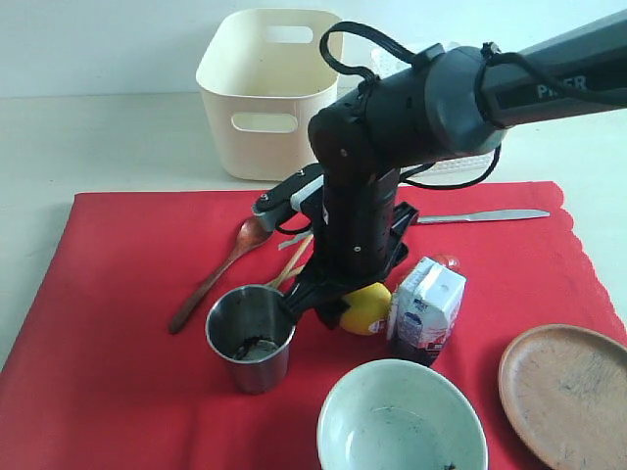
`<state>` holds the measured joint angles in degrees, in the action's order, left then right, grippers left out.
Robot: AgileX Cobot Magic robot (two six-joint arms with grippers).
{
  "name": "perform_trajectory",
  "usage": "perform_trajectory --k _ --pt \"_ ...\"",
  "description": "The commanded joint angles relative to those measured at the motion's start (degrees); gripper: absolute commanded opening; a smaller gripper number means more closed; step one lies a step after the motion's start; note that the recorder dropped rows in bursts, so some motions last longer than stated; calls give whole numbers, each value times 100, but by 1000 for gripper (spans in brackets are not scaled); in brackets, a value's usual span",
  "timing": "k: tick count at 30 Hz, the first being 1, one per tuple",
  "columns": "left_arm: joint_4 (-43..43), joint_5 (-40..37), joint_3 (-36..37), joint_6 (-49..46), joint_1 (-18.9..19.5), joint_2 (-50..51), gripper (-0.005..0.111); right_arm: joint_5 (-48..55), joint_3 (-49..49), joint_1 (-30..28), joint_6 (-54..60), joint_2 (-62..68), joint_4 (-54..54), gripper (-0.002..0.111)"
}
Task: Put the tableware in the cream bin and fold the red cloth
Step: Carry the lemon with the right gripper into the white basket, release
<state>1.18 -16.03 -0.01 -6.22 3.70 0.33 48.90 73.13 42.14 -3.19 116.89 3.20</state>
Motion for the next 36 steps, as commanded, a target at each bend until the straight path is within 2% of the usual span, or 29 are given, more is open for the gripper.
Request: perform_trajectory --k 1,3,7,8,17,21,25,31,36 --pt "20 35 1 41 -32 -33 1 -96 -21 -14 8 -3 39 44" --pt "20 35 1 41 -32 -33 1 -84 -21 -14 8 -30 39 25" --pt "20 35 1 41 -32 -33 1 -75 -21 -14 8 -180 39 2" --pt "20 35 1 41 -32 -33 1 -92 -21 -14 8 -299 18 0" --pt "20 35 1 41 -32 -33 1 -701 -11 -14 8 -1473 118 0" --pt "20 35 1 41 -32 -33 1 -1296 -11 -87 -111 -1841 960 0" --pt "20 35 1 41 -32 -33 1 -1724 -1 -656 -784 -1895 1857 0" --pt "20 35 1 41 -32 -33 1 -2895 -1 -1758 -1030 -1833 1822 0" --pt "20 35 1 41 -32 -33 1 -3687 -1 -2301 -1549 -1541 1822 0"
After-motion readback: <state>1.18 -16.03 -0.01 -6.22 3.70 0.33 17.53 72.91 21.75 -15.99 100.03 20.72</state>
